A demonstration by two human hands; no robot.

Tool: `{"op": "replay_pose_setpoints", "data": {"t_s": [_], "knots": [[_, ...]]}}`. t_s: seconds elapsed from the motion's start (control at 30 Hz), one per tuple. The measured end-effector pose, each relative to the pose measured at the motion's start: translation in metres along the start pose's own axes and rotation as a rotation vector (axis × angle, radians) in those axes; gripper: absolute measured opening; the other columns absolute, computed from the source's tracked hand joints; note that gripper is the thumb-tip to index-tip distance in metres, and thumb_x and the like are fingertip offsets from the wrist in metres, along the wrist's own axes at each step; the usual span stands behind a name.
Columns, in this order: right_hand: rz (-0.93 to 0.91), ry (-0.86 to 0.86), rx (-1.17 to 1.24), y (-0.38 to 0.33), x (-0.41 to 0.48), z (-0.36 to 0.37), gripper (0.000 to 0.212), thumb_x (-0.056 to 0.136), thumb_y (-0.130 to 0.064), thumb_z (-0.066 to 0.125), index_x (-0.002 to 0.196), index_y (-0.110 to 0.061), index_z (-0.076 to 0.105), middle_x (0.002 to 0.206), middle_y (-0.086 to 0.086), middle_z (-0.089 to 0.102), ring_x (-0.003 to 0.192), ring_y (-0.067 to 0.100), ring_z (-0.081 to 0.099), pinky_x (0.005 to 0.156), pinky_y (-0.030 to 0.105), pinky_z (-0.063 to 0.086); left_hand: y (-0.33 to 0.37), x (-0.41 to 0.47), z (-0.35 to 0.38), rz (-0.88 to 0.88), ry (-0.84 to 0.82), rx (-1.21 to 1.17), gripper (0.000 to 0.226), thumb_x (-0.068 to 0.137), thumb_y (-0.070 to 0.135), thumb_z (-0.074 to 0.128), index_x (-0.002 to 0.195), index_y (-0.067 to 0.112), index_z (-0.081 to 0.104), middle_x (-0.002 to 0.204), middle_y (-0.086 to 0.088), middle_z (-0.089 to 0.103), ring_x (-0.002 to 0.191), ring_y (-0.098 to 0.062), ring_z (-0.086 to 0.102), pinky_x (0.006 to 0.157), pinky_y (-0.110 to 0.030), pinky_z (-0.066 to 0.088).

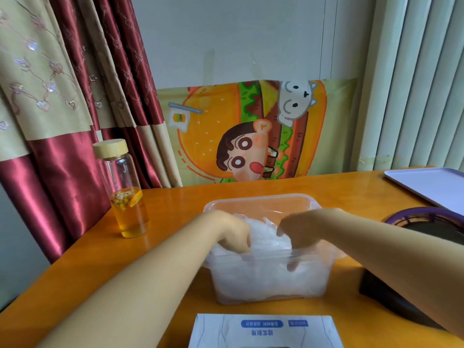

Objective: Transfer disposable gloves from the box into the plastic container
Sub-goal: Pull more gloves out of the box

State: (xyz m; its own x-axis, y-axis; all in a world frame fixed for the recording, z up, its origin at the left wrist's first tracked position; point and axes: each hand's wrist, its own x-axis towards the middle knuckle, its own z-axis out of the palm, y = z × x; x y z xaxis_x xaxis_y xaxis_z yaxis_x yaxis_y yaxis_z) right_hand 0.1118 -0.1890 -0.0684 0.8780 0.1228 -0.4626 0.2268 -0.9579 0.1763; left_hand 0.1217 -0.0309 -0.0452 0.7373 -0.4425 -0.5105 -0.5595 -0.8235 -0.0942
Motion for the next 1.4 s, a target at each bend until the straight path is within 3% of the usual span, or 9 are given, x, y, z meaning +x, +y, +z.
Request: {"op": "replay_pose_setpoints", "data": {"t_s": [0.13,0.27,0.4,0.47,0.63,0.73,0.97,1.23,1.4], "knots": [[-0.097,0.354,0.053,-0.004,-0.043,-0.023,0.058,0.086,-0.041,0.065,0.136,-0.016,0.049,0.128,-0.001,0.060,0.113,0.019,0.057,0.098,0.031,0.045,-0.019,-0.038,-0.012,0.111,0.165,-0.294,0.039,0.098,0.033,0.050,0.137,0.027,0.053,0.143,0.013,0.048,0.132,-0.011,0.043,0.112,-0.032,0.032],[-0.255,0.625,0.186,-0.022,-0.089,-0.022,0.028,0.088,-0.036,0.063,0.115,-0.029,0.065,0.104,-0.019,0.064,0.071,-0.012,0.054,0.066,0.006,0.041,-0.035,-0.073,0.009,0.203,0.354,-0.803,0.034,0.097,0.024,0.054,0.131,0.025,0.057,0.131,0.014,0.056,0.120,-0.003,0.054,0.102,-0.023,0.043],[-0.419,0.488,0.181,-0.053,-0.118,0.010,0.017,0.089,-0.033,0.062,0.104,-0.035,0.069,0.078,-0.030,0.053,0.065,-0.015,0.048,0.062,0.003,0.036,-0.030,-0.095,0.052,0.215,0.740,-1.064,0.027,0.096,0.013,0.055,0.117,0.029,0.060,0.113,0.011,0.066,0.100,-0.002,0.064,0.090,-0.025,0.053],[-0.465,0.340,0.162,-0.065,-0.119,0.032,0.022,0.090,-0.031,0.062,0.111,-0.036,0.067,0.091,-0.026,0.056,0.070,-0.010,0.047,0.061,0.005,0.036,-0.019,-0.103,0.074,0.241,0.860,-1.085,0.024,0.096,0.011,0.054,0.105,0.032,0.062,0.107,0.008,0.067,0.091,-0.002,0.066,0.081,-0.022,0.054],[-0.456,0.228,0.156,-0.083,-0.109,0.062,0.037,0.088,-0.029,0.065,0.122,-0.044,0.059,0.119,-0.013,0.041,0.104,0.009,0.048,0.081,0.012,0.039,0.010,-0.107,0.129,0.238,0.796,-0.970,0.019,0.094,0.019,0.058,0.097,0.037,0.064,0.100,0.019,0.067,0.094,0.005,0.062,0.081,-0.009,0.048],[-0.476,0.264,0.188,-0.092,-0.101,0.064,0.037,0.085,-0.023,0.067,0.115,-0.044,0.064,0.110,-0.012,0.040,0.097,0.012,0.050,0.077,0.014,0.040,0.018,-0.097,0.153,0.217,0.747,-0.914,0.019,0.094,0.019,0.058,0.103,0.033,0.067,0.103,0.021,0.064,0.102,0.009,0.056,0.086,-0.005,0.042],[-0.528,0.407,0.218,-0.104,-0.088,0.072,0.012,0.084,-0.022,0.065,0.087,-0.030,0.074,0.094,-0.006,0.052,0.082,0.015,0.054,0.066,0.018,0.042,0.021,-0.086,0.170,0.190,0.740,-0.870,0.023,0.092,0.010,0.056,0.101,0.025,0.071,0.101,0.017,0.064,0.103,0.002,0.053,0.095,-0.024,0.042],[-0.555,0.381,0.339,-0.089,-0.099,0.060,0.007,0.094,-0.030,0.055,0.092,-0.036,0.058,0.103,-0.013,0.063,0.090,0.005,0.058,0.080,0.020,0.047,0.018,-0.082,0.171,0.163,0.698,-0.840,0.015,0.098,0.025,0.052,0.102,0.029,0.065,0.100,0.018,0.059,0.104,0.000,0.052,0.093,-0.030,0.045],[-0.580,0.486,0.390,-0.087,-0.110,0.058,0.012,0.096,-0.025,0.049,0.089,-0.035,0.050,0.089,-0.014,0.061,0.079,0.007,0.058,0.070,0.019,0.045,0.021,-0.084,0.171,0.204,0.724,-0.797,0.039,0.100,0.042,0.030,0.096,0.022,0.064,0.096,0.015,0.059,0.102,-0.007,0.052,0.091,-0.036,0.043]]}}
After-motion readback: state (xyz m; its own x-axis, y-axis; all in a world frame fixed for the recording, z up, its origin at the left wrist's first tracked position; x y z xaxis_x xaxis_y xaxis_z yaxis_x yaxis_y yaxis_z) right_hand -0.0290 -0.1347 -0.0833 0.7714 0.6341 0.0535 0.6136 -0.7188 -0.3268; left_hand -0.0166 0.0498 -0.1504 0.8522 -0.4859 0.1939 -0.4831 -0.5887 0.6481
